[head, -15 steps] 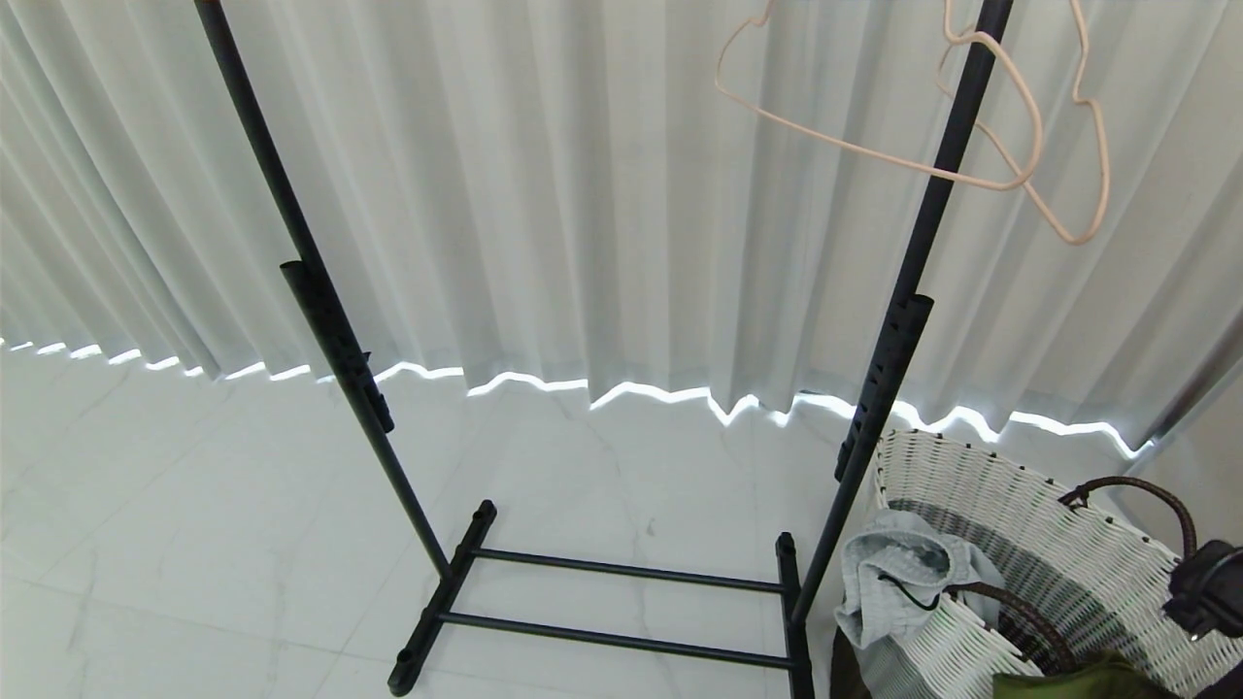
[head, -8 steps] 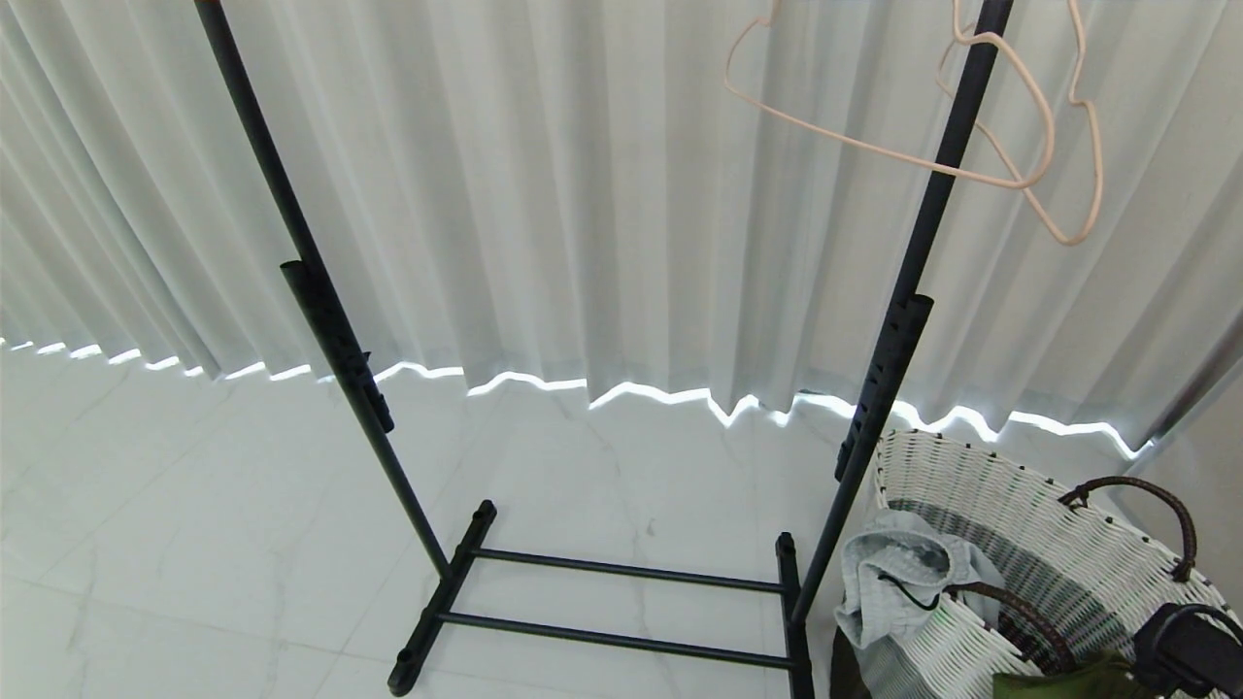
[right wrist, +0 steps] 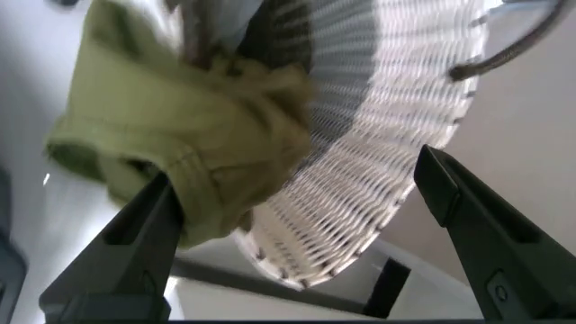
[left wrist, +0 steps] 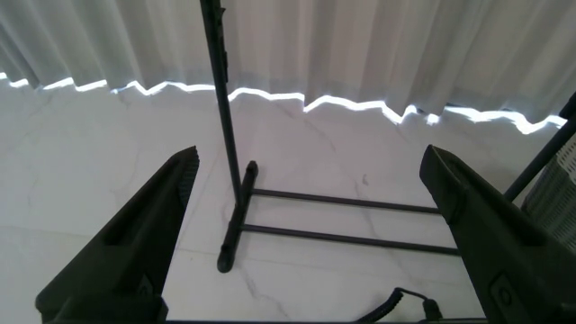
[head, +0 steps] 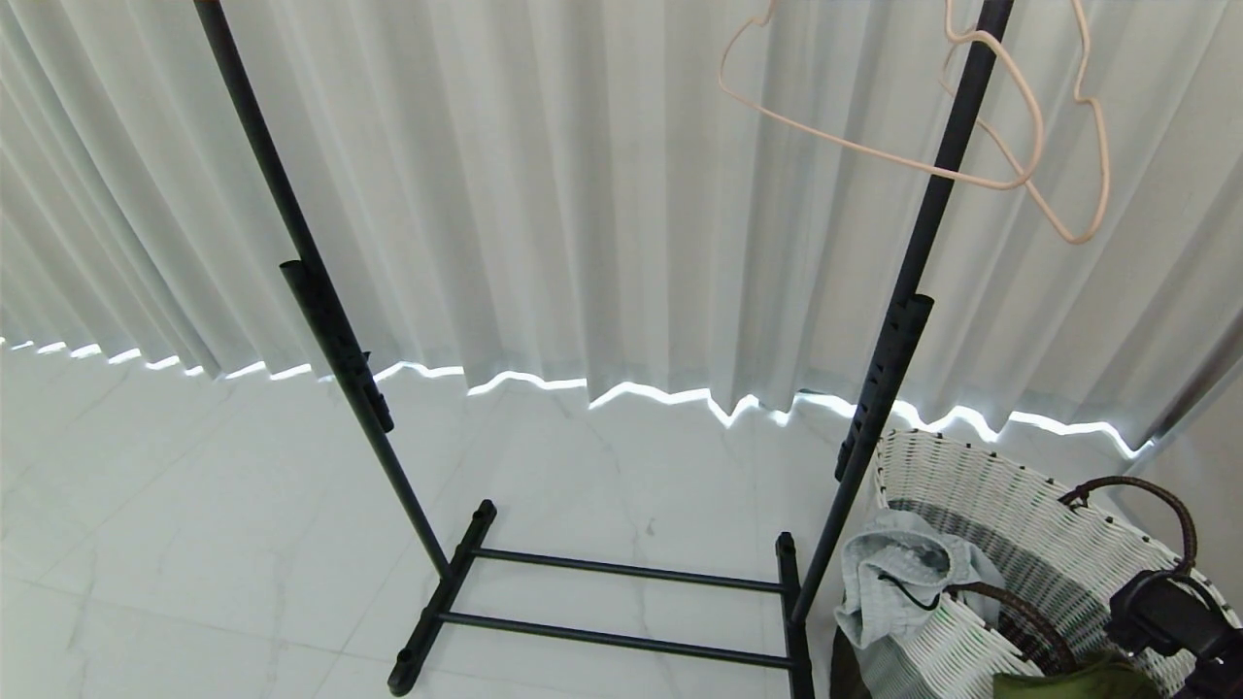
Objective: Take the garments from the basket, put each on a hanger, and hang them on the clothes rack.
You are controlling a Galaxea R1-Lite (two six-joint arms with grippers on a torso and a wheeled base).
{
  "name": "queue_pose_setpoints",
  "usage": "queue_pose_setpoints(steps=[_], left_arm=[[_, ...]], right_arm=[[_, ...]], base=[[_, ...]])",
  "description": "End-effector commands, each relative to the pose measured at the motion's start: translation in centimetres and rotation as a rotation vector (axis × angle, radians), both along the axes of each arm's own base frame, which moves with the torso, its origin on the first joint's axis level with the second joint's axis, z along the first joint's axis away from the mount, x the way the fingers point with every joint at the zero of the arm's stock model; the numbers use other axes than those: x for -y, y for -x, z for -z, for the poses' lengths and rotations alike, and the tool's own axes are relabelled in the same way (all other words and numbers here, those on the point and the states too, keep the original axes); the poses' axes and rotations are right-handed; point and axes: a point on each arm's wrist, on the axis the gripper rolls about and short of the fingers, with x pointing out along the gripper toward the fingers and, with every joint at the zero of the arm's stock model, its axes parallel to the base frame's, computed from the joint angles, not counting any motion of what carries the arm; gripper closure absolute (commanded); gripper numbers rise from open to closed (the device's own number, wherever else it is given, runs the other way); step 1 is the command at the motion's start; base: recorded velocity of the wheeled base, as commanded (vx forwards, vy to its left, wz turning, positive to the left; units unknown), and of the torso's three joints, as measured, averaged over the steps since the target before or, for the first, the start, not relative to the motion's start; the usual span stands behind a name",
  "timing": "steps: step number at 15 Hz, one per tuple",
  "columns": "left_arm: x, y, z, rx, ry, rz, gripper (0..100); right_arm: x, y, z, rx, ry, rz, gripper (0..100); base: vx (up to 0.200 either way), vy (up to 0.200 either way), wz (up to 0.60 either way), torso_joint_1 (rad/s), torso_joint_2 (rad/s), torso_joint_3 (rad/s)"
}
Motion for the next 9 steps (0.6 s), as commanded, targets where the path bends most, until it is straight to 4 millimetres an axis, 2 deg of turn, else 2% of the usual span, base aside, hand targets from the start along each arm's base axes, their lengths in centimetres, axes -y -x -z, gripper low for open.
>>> queue_pose_setpoints(steps=[1,2,3,6,9], left_arm=[[0.0,0.0,0.0,-0.002,0.000,-0.001,0],[0.0,0.0,0.0,-0.002,0.000,0.000,0],[0.0,0.0,0.0,-0.002,0.000,-0.001,0],[0.0,0.0,0.0,-0.001,-0.002,0.000,0],[0.0,0.0,0.0,-0.002,-0.002,-0.001,0]], right_arm=[[0.0,0.1,0.5,-0.032,-0.001,0.001,0],[0.0,0.1,0.5,-0.026,-0.001,-0.001,0],[0.0,0.1,0.5,-0.023,-0.001,-0.001,100],[0.0,-0.2,0.1,0.021,0.001,0.002,100],[-0.2,-0.4,-1.9,0.141,0.009,-0.016,100]], base=[[0.000,0.000,0.00,0.000,0.00,0.000],[0.000,0.000,0.00,0.000,0.00,0.000],[0.000,0.000,0.00,0.000,0.00,0.000],[0.000,0.000,0.00,0.000,0.00,0.000],[0.000,0.000,0.00,0.000,0.00,0.000]])
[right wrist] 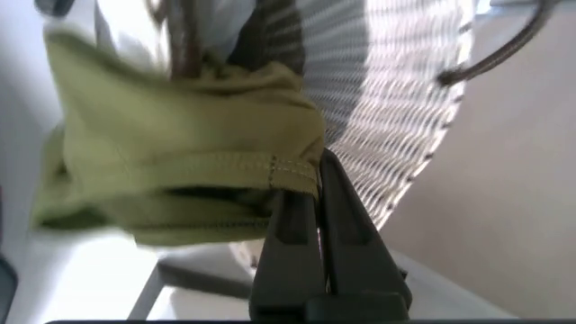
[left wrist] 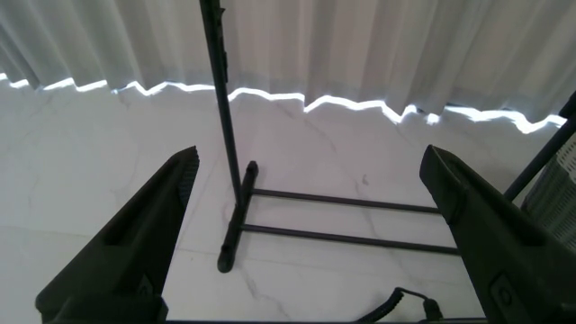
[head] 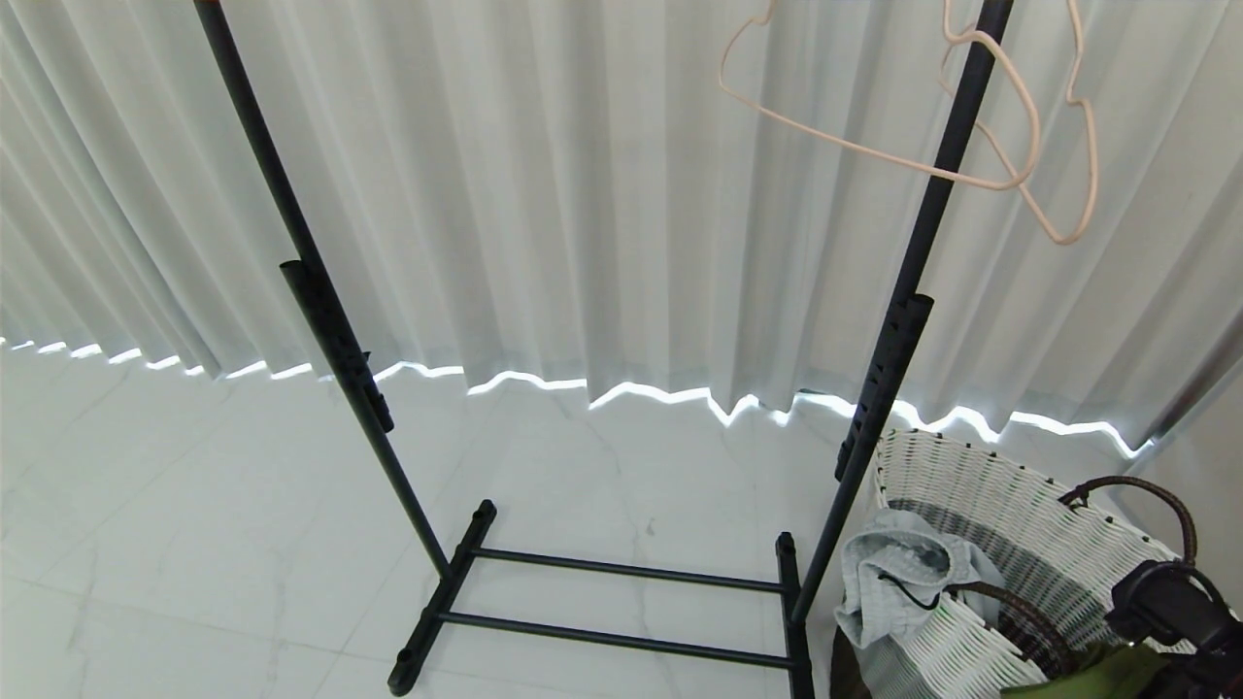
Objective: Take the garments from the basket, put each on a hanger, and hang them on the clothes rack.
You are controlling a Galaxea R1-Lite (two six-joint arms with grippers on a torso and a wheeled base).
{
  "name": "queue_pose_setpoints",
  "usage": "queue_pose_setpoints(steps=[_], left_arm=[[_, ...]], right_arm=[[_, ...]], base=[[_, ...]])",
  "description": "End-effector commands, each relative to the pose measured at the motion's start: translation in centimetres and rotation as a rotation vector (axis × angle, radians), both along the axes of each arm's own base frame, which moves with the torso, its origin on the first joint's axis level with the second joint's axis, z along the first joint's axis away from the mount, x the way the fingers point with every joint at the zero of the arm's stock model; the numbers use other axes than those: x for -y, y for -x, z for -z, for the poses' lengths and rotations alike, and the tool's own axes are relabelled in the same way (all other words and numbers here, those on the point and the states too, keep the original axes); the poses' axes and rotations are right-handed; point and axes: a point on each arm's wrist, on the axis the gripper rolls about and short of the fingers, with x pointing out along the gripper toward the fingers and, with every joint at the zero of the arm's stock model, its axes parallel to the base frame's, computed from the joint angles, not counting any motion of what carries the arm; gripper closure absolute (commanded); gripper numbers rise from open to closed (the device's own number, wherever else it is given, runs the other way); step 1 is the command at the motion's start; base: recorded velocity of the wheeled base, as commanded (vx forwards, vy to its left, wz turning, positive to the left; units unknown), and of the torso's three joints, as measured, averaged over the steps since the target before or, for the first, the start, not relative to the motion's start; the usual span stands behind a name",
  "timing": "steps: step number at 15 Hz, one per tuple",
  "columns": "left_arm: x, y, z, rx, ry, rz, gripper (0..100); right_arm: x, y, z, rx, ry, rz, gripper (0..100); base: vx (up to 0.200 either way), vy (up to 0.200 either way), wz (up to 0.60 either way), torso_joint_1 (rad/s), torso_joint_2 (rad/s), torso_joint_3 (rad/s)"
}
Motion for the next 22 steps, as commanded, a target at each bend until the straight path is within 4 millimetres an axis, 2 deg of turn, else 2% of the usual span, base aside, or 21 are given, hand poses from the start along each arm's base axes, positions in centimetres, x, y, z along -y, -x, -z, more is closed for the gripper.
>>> queue_pose_setpoints(steps=[1,4,10,17,22], left_arm=[[0.0,0.0,0.0,-0.002,0.000,0.000,0],[0.0,0.0,0.0,0.000,0.002,-0.001,0],[0.0,0.0,0.0,-0.002,0.002,-0.001,0],[0.0,0.0,0.0,-0.002,-0.003,0.000,0],[0.0,0.0,0.0,-0.002,-0.004,0.000,0]], right_arm=[[-0.2,-0.4,-2.2,0.130,0.003,-0.012,100],[-0.2,-1.3,-4.6,0.221,0.012,-0.014,100],[-0.3,0.1,-7.3,0.214,0.018,-0.034,100],[-0.7,0.3,-7.7,0.231,0.016,-0.062,100],[-0.7,0.4,-7.8,0.240,0.020,-0.065,100]], base=[[0.000,0.000,0.00,0.000,0.00,0.000],[-0.067,0.000,0.00,0.002,0.00,0.001],[-0.200,0.000,0.00,0.003,0.00,0.003],[-0.029,0.000,0.00,0.001,0.00,0.000],[0.000,0.200,0.00,0.001,0.00,0.000]])
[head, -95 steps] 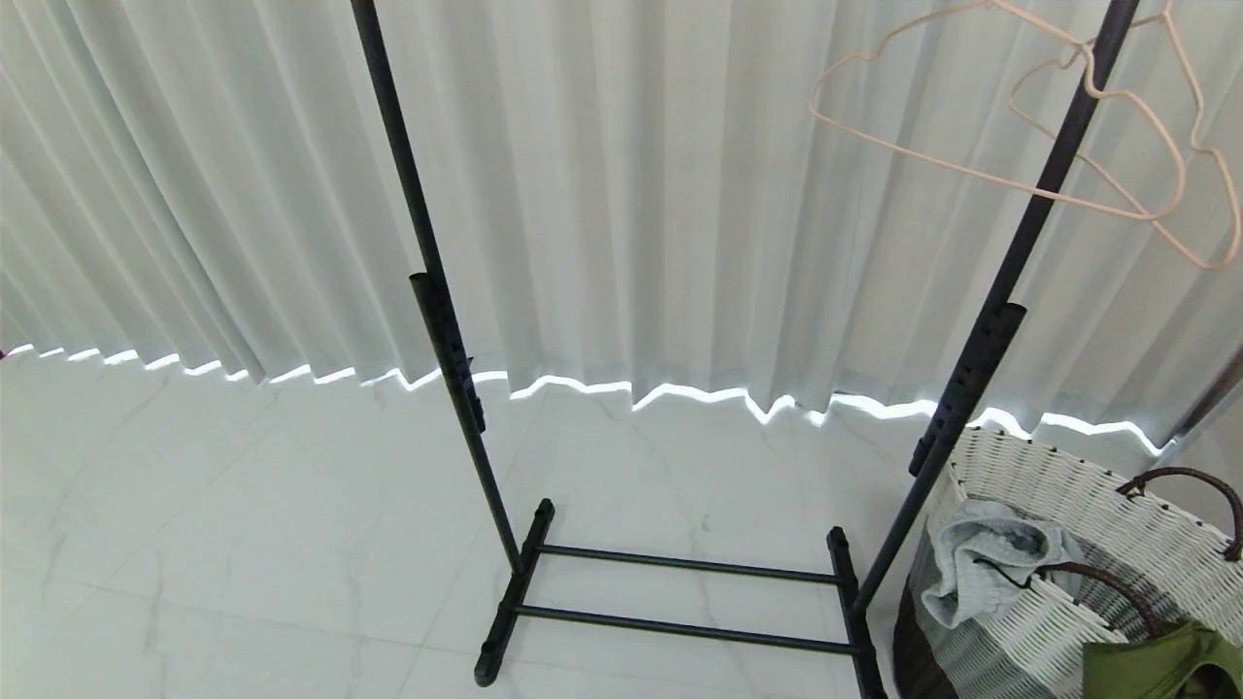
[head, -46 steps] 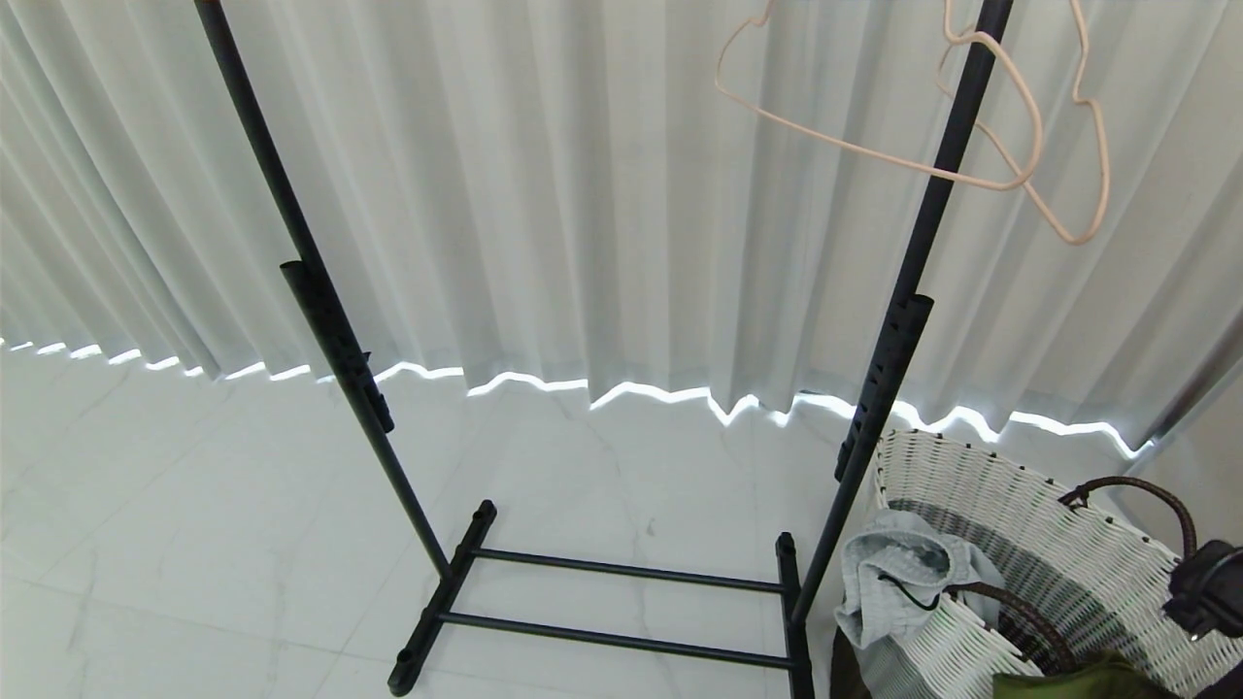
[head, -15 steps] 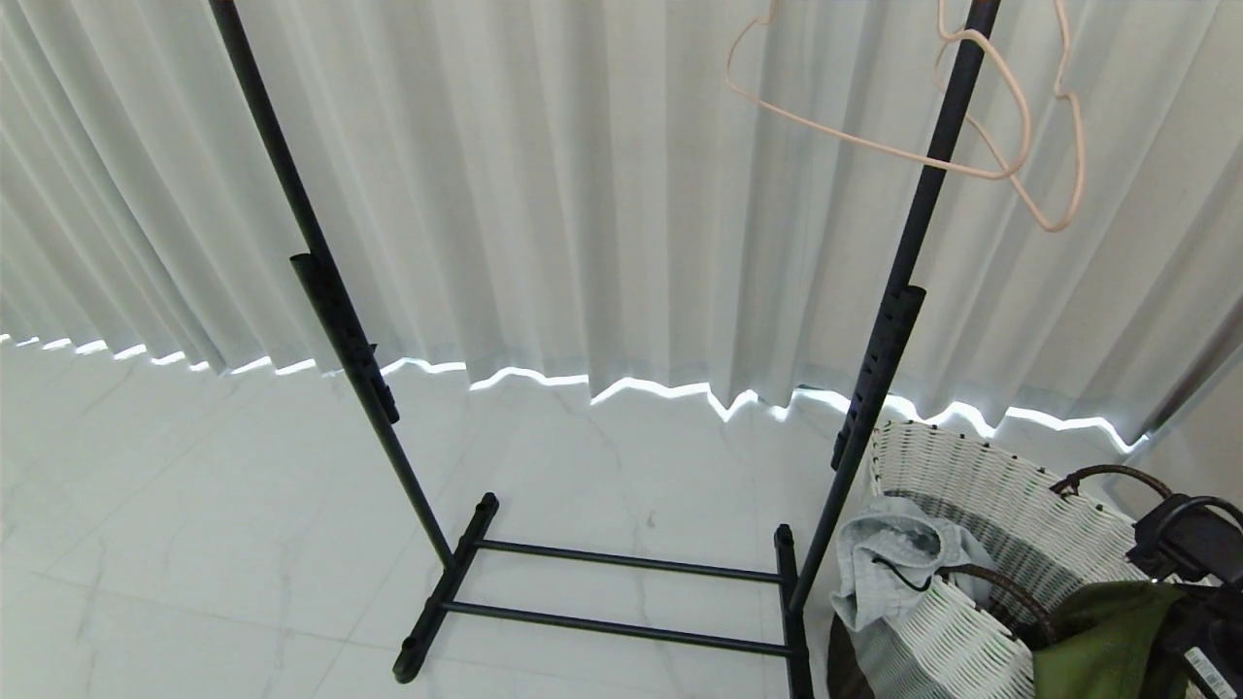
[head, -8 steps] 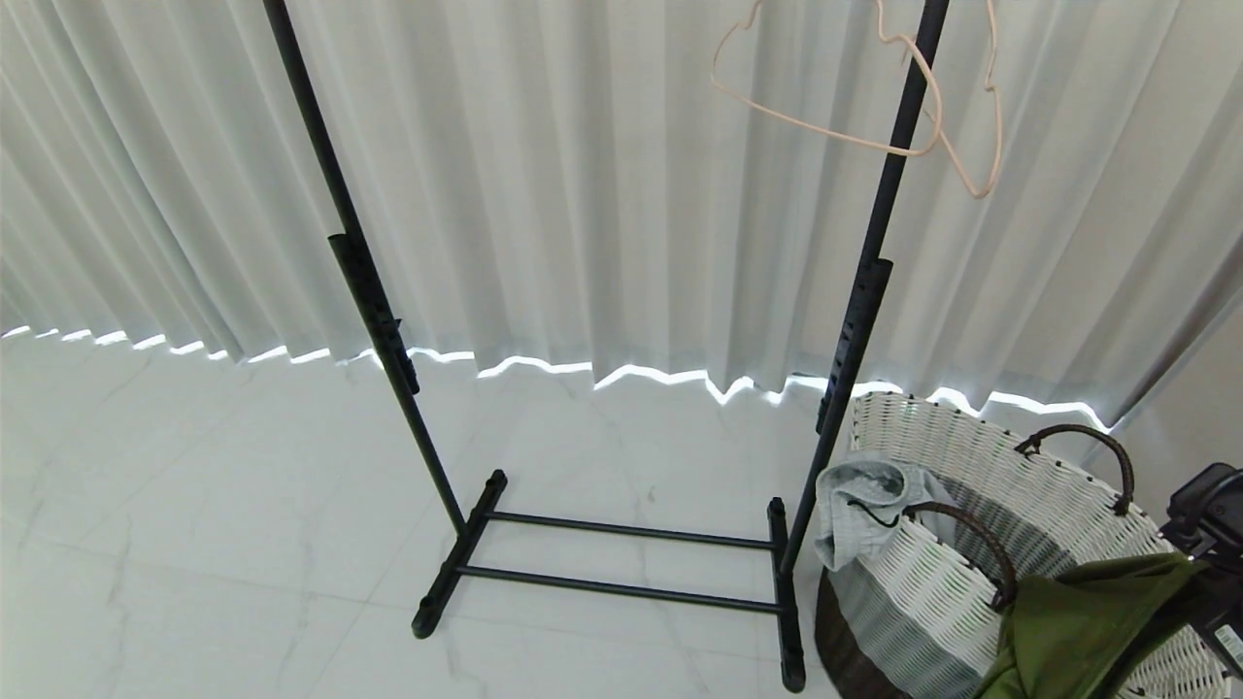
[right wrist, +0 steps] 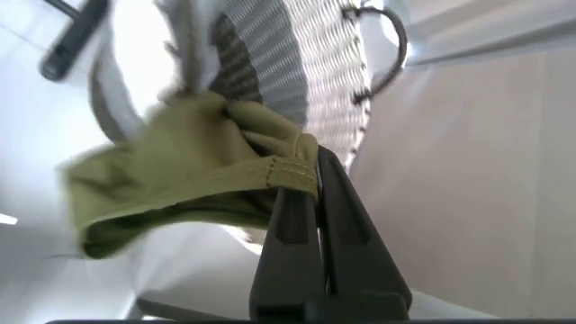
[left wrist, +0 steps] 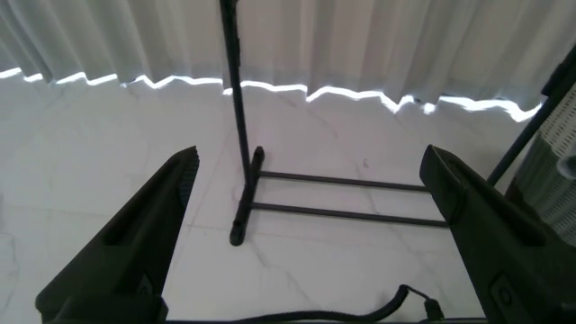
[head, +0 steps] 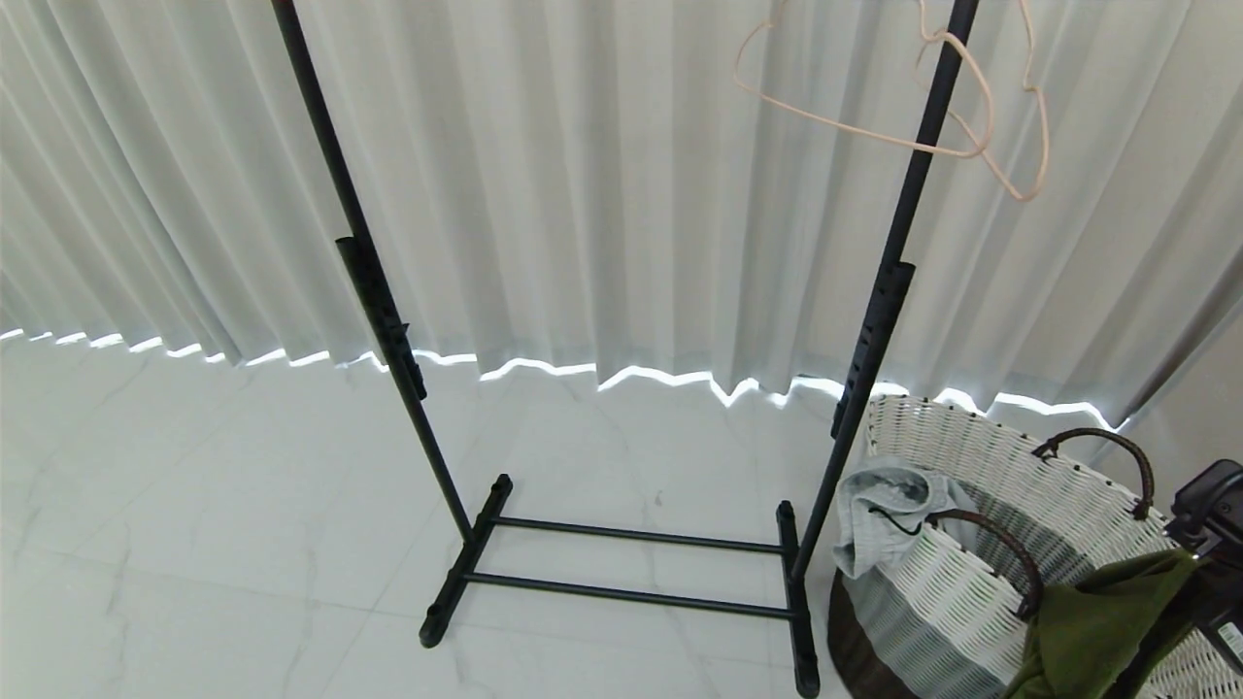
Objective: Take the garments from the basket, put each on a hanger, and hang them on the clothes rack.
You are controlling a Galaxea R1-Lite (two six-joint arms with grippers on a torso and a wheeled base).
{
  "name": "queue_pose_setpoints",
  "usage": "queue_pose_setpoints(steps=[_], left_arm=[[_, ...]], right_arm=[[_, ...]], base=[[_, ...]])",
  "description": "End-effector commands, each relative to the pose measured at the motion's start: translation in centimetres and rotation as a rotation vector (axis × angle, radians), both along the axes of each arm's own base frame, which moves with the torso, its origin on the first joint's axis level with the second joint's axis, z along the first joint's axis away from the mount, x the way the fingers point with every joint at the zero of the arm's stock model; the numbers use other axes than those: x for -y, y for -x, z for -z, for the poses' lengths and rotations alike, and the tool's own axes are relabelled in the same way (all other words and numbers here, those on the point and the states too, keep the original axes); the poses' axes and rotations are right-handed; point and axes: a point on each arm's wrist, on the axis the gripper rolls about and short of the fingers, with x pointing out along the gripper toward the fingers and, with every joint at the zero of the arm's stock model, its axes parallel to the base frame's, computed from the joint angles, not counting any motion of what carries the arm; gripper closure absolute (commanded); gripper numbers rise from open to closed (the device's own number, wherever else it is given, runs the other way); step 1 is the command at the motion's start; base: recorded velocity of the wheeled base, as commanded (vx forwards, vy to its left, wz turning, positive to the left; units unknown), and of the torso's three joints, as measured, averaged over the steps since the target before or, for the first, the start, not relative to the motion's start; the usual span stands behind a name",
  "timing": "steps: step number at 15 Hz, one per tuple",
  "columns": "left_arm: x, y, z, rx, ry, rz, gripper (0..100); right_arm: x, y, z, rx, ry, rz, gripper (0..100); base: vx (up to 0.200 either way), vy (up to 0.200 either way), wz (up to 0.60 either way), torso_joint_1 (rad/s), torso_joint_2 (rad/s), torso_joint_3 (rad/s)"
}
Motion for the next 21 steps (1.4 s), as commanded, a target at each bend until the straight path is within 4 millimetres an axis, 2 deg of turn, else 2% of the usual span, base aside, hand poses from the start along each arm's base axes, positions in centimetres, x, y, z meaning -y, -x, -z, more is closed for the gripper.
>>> queue_pose_setpoints(steps=[1,6,9,10,11,16,18,21], left_arm=[[0.0,0.0,0.0,-0.001,0.000,-0.001,0],[0.0,0.0,0.0,-0.001,-0.003,-0.001,0],[0.0,0.0,0.0,-0.002,0.009,-0.002,0],[0.0,0.0,0.0,-0.002,0.009,-0.002,0],[0.0,0.0,0.0,-0.001,0.003,-0.002,0],[0.0,0.0,0.0,-0.002,0.009,-0.001,0],[0.0,0.0,0.0,-0.001,0.004,-0.002,0],[0.0,0.0,-0.1,0.003,0.004,-0.001,0]], right_arm=[[0.0,0.1,-0.1,0.005,0.001,0.001,100],[0.1,0.6,-0.3,0.009,0.016,0.029,100],[0.2,1.9,-2.8,-0.054,0.011,0.032,100],[0.2,1.9,-2.8,-0.054,0.011,0.032,100],[0.2,2.9,-5.1,-0.097,-0.010,0.038,100],[-1.6,4.9,-11.1,-0.154,-0.212,-0.013,100],[-2.4,5.7,-12.7,-0.178,-0.275,-0.062,100],[-3.7,5.5,-14.3,-0.156,-0.353,-0.147,100]], base=[[0.000,0.200,0.00,0.002,0.00,0.002],[0.000,0.160,0.00,0.003,0.00,0.001],[0.000,0.000,0.00,0.000,0.00,0.000],[0.000,0.000,0.00,0.000,0.00,0.000],[0.000,0.000,0.00,0.000,0.00,0.000],[0.000,0.000,0.00,0.000,0.00,0.000],[0.000,0.000,0.00,0.000,0.00,0.000],[0.000,0.000,0.00,0.000,0.00,0.000]])
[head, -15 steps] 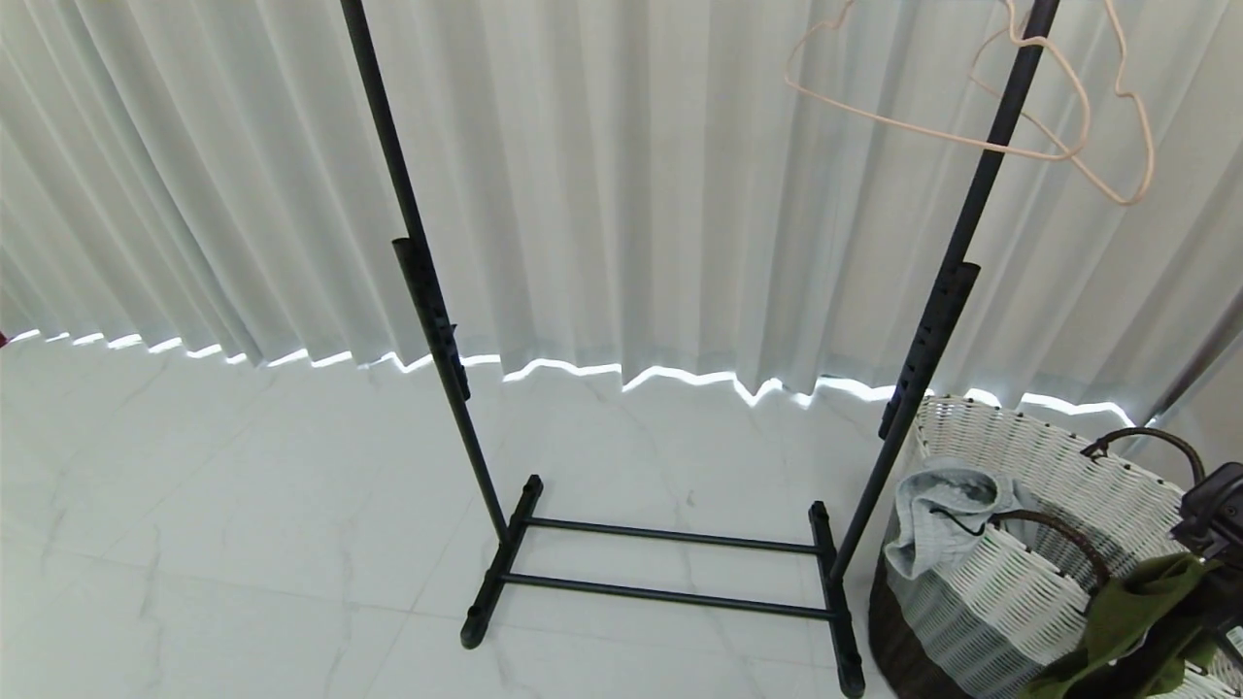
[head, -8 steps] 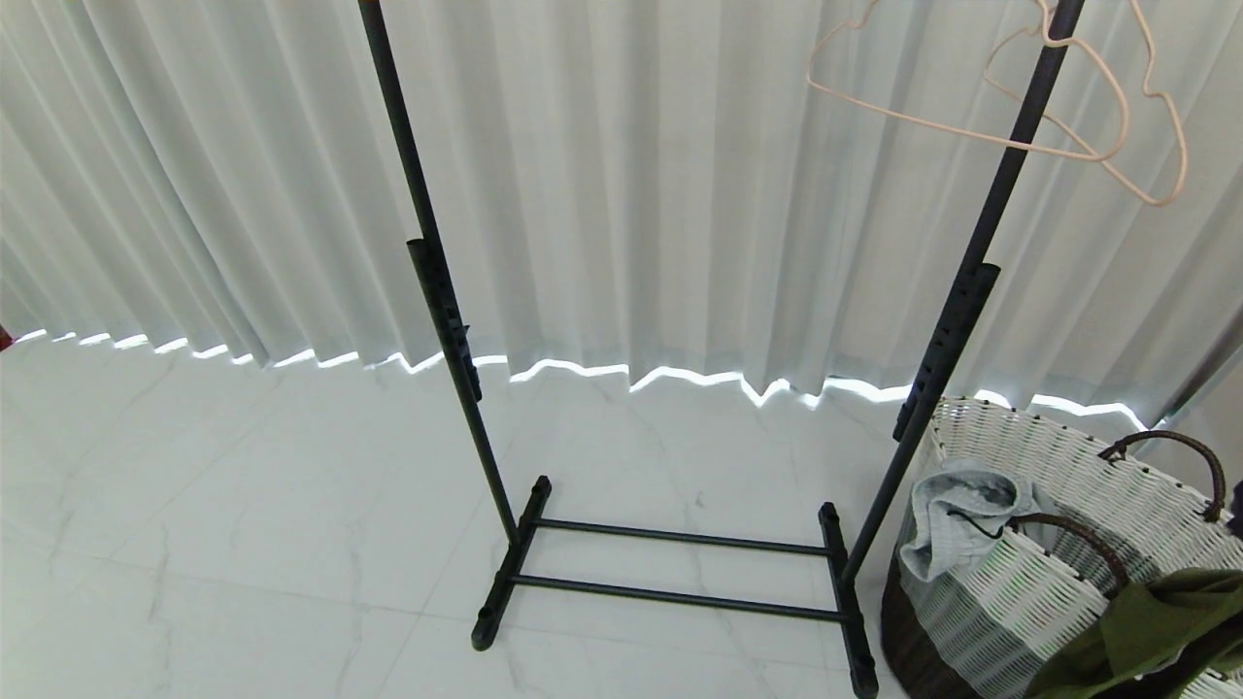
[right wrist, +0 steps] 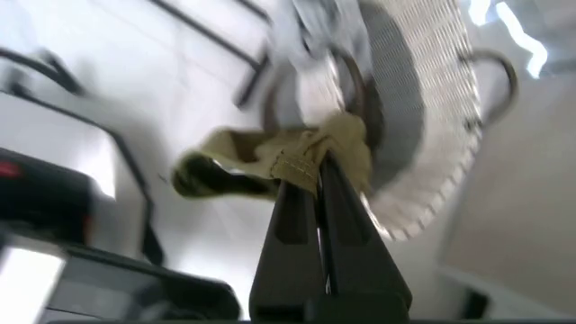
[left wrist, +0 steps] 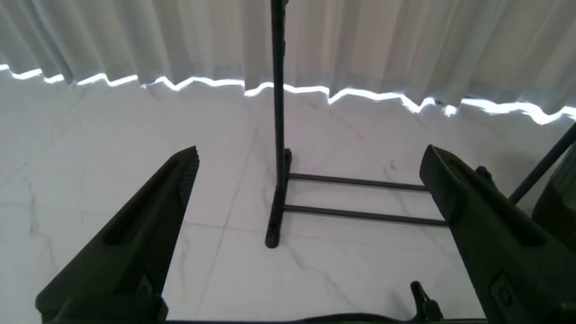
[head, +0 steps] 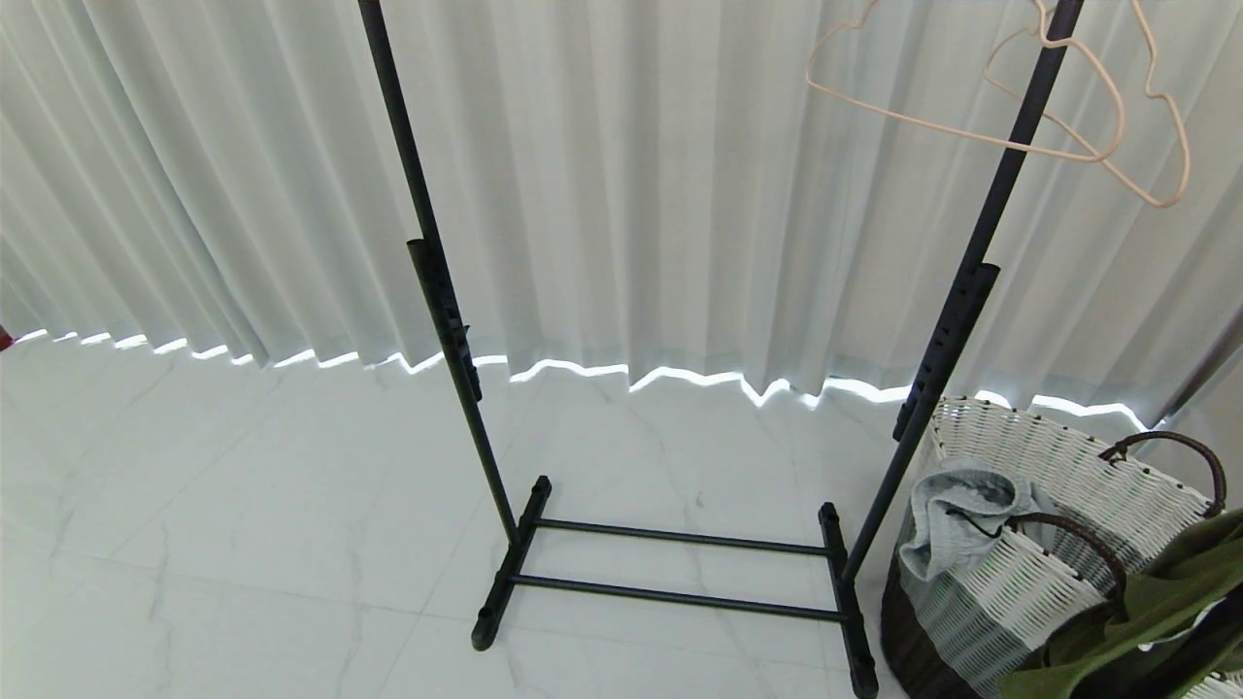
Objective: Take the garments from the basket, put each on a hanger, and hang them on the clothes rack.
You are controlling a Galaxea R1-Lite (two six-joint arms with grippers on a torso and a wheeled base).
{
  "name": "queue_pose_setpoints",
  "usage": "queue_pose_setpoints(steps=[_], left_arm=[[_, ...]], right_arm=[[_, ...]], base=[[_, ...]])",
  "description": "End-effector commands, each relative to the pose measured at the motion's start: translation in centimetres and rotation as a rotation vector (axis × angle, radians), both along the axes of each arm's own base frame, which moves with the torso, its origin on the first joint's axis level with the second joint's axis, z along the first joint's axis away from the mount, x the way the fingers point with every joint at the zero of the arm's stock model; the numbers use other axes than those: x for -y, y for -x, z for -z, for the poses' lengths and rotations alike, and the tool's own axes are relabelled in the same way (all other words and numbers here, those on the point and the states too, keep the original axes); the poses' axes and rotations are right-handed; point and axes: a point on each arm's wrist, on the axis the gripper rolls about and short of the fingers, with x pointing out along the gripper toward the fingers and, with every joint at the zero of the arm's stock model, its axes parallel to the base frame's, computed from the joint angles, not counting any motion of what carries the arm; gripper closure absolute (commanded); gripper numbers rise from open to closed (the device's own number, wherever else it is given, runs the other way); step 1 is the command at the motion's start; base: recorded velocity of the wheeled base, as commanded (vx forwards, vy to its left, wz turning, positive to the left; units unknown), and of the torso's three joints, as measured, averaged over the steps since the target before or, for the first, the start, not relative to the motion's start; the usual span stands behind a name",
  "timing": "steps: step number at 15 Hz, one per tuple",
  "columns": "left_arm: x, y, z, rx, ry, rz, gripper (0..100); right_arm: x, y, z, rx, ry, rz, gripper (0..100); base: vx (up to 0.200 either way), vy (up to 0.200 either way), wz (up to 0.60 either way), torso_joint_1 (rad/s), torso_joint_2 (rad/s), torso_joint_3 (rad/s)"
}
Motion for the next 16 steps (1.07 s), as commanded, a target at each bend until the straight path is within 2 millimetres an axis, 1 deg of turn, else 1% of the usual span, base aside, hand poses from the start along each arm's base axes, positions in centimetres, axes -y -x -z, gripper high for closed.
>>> queue_pose_setpoints(steps=[1,2,3,4,5,6,7,8,9,11,12,13,14,15,16], left_arm=[[0.0,0.0,0.0,0.001,-0.001,0.001,0],[0.0,0.0,-0.2,0.014,0.003,-0.001,0],[0.0,0.3,-2.9,0.069,0.048,0.036,0],[-0.1,-0.2,-5.4,0.048,0.118,0.075,0],[-0.1,-0.3,-8.1,0.073,0.099,0.107,0],[0.0,-1.0,-10.1,0.065,0.051,0.192,0],[0.3,-1.9,-11.9,0.057,-0.003,0.313,0],[0.5,-2.6,-12.8,0.044,-0.030,0.367,0],[1.0,-4.7,-14.7,0.018,-0.079,0.409,0],[1.9,-8.3,-17.5,0.008,-0.089,0.448,0],[2.4,-9.8,-18.2,-0.006,-0.087,0.490,0],[3.1,-11.4,-18.1,-0.052,-0.095,0.577,0],[3.4,-11.7,-17.9,-0.061,-0.104,0.626,0],[4.7,-12.8,-17.0,-0.111,-0.128,0.787,0],[5.7,-13.8,-16.6,-0.156,-0.129,0.838,0]], right_arm=[[-1.2,-0.4,-1.7,0.031,-0.054,-0.071,100],[-1.6,-0.2,-2.2,0.042,-0.080,-0.106,100],[-1.9,-0.2,-2.6,0.046,-0.101,-0.124,100],[-2.1,-0.2,-2.7,0.050,-0.107,-0.141,100],[-2.5,-0.3,-2.9,0.053,-0.110,-0.159,100],[-2.7,-0.4,-3.1,0.056,-0.115,-0.173,100],[-2.9,-0.6,-3.2,0.060,-0.120,-0.179,100],[-2.9,-0.6,-3.4,0.064,-0.126,-0.183,100],[-3.0,-0.7,-3.6,0.070,-0.139,-0.194,100],[-3.1,-0.8,-3.7,0.075,-0.147,-0.199,100],[-3.1,-0.8,-3.7,0.077,-0.148,-0.199,100],[-3.1,-0.8,-3.8,0.084,-0.153,-0.201,100],[-3.1,-0.8,-3.8,0.088,-0.160,-0.206,100],[-3.2,-0.8,-4.0,0.100,-0.179,-0.221,100],[-3.3,-0.9,-4.1,0.104,-0.189,-0.230,100]], base=[[0.000,0.000,0.00,0.000,0.00,0.000],[0.000,0.000,0.00,0.000,0.00,0.000],[0.000,0.000,0.00,0.000,0.00,0.000],[0.000,0.000,0.00,0.000,0.00,0.000],[0.000,0.000,0.00,0.000,0.00,0.000],[0.000,0.000,0.00,0.000,0.00,0.000],[0.000,0.000,0.00,0.000,0.00,0.000],[0.000,0.000,0.00,0.000,0.00,0.000],[0.000,0.000,0.00,0.000,0.00,0.000],[0.000,0.000,0.00,0.000,0.00,0.000],[0.000,0.000,0.00,0.000,0.00,0.000],[0.000,0.000,0.00,0.000,0.00,0.000],[0.000,0.000,0.00,0.000,0.00,0.000],[0.000,0.000,0.00,0.000,0.00,0.000],[0.000,0.000,0.00,0.000,0.00,0.000]])
